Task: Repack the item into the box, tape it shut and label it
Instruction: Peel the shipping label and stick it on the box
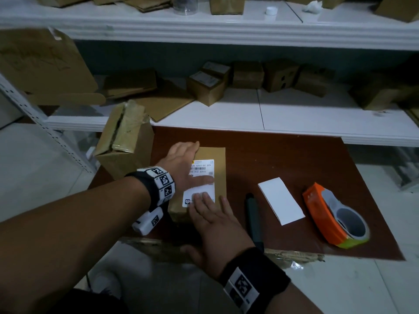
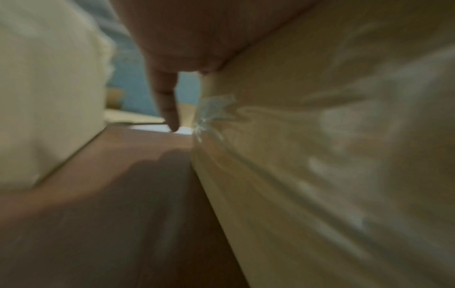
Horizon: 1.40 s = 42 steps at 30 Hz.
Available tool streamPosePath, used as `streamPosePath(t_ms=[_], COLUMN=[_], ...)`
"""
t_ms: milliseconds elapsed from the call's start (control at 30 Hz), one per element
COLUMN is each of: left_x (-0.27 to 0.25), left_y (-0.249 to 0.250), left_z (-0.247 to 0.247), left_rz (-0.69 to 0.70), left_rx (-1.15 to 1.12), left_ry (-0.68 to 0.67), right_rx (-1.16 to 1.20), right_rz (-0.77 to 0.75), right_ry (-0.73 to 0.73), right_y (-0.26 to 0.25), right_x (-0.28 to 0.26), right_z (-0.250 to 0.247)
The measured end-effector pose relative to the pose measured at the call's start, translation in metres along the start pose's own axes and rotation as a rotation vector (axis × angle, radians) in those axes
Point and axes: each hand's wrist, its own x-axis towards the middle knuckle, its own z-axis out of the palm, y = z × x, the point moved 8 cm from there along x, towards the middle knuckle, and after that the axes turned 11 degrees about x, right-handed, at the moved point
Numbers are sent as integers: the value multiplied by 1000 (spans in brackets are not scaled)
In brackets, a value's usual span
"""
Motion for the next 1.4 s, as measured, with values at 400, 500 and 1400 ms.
streamPosePath(t_ms=[400, 500, 1400], left_x=[30, 35, -35], left_y=[6, 5, 17], left_z=[-14, -17, -16], left_rz=[-116, -158, 107], left_rx=[138, 69, -153], left_ry=[55, 58, 160], right_rx=[71, 55, 64], right_rz=[-45, -65, 142], right_ry=[33, 45, 97], right_y=[5, 6, 40], right_x=[2, 2, 30], right_z=[-8, -7, -14])
